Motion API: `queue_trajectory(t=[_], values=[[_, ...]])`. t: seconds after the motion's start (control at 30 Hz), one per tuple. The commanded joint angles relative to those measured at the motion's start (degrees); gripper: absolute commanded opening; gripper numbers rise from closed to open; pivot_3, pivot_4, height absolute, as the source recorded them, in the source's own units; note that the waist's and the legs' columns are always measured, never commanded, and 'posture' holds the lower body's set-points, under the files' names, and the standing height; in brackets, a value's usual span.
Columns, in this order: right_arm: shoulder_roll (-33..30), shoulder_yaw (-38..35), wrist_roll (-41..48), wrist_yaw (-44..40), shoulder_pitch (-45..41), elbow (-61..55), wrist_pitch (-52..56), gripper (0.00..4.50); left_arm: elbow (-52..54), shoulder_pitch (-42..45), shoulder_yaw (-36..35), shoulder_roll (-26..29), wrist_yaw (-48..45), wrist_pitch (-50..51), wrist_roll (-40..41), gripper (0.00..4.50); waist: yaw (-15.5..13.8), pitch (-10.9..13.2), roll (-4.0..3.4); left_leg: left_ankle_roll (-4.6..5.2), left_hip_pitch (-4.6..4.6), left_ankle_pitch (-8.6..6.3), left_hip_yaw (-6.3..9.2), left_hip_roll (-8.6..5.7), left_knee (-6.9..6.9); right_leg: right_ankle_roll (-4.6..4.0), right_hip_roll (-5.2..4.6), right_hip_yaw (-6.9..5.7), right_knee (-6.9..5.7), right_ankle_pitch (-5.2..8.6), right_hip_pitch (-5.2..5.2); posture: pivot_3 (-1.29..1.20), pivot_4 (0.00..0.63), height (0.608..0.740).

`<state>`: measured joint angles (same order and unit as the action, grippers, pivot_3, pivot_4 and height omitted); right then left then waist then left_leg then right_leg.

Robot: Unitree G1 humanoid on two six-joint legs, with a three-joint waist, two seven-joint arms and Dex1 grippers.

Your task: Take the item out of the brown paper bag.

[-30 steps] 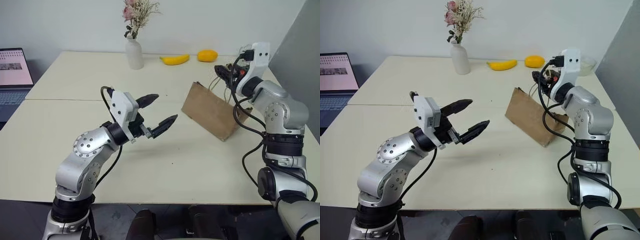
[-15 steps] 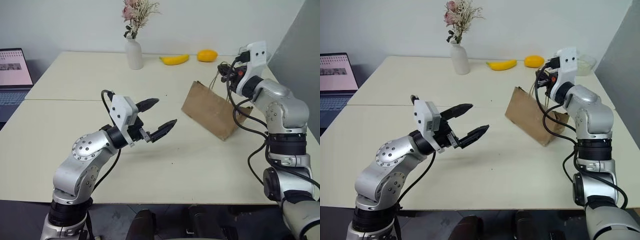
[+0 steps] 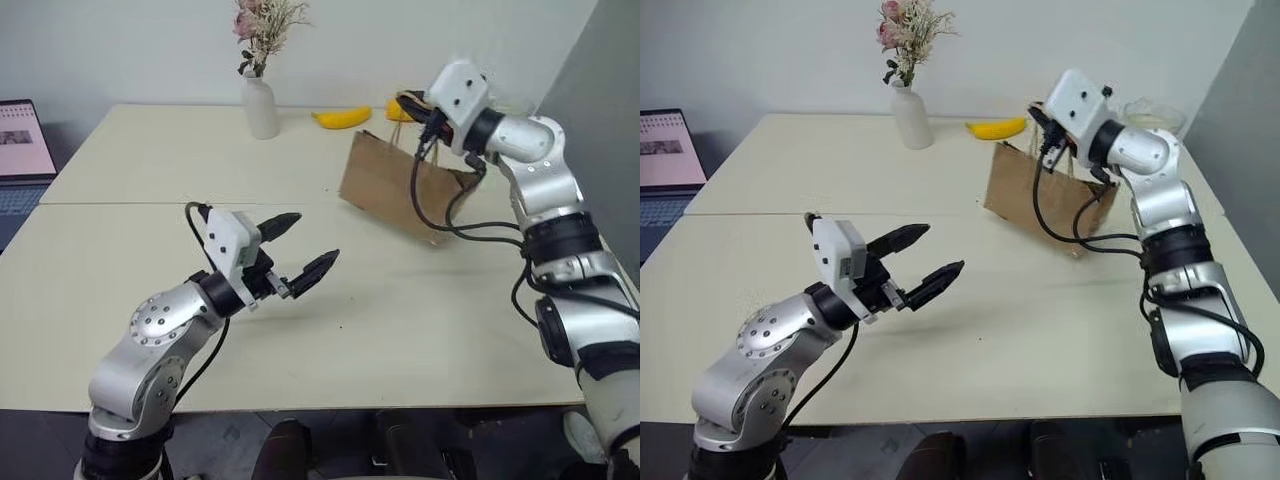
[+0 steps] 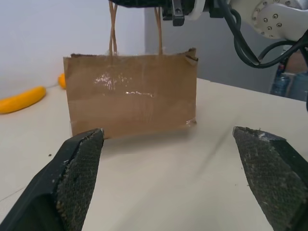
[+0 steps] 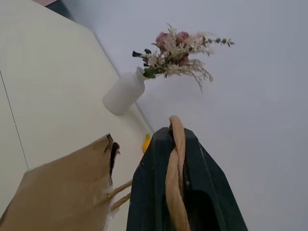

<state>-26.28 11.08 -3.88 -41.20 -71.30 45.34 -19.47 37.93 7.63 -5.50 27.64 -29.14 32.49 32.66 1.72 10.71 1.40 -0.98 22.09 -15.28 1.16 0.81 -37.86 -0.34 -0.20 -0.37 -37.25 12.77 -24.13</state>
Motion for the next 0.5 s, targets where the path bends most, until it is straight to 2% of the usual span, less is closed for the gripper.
queue_trajectory(t=[0.03,0.23,0.4,0.5], values=[[3.1,1.1,-2.9,0.5,-7.2,7.7,-11.3,0.02,3.8,-2.0,-1.4,-0.6,2.8,-0.8,-0.4,4.5,0.1,0.0,-0.02,0.0,0.0,0.0,0.02,0.0,0.0,-0.04,0.0,0.0,0.0,-0.02,0.0,0.0,0.15,0.74],[10.3,4.0,-8.4,3.8,-13.7,19.8,-22.5,0.02,5.6,-9.9,-2.5,0.0,4.2,-2.6,-2.9,4.5,0.0,0.0,-0.05,0.0,-0.03,0.0,0.05,0.03,0.04,-0.33,-0.02,0.01,0.0,-0.15,-0.02,0.0,0.15,0.74],[14.9,6.0,-12.1,5.4,-15.2,23.9,-27.5,0.02,7.2,-16.1,-3.2,-0.6,5.6,-4.3,-5.0,4.5,-0.1,0.0,-0.07,-0.01,0.0,0.0,0.09,-0.01,0.04,-0.37,-0.1,-0.02,0.01,-0.14,-0.01,0.0,0.15,0.74],[16.2,8.4,-15.9,7.5,-14.8,25.5,-29.4,0.02,7.3,-16.4,-2.6,-0.7,6.2,-5.1,-6.1,4.5,-0.4,0.0,-0.07,-0.01,0.01,0.0,0.14,-0.04,0.03,-0.38,-0.12,-0.08,0.01,-0.14,0.0,0.0,0.15,0.74]])
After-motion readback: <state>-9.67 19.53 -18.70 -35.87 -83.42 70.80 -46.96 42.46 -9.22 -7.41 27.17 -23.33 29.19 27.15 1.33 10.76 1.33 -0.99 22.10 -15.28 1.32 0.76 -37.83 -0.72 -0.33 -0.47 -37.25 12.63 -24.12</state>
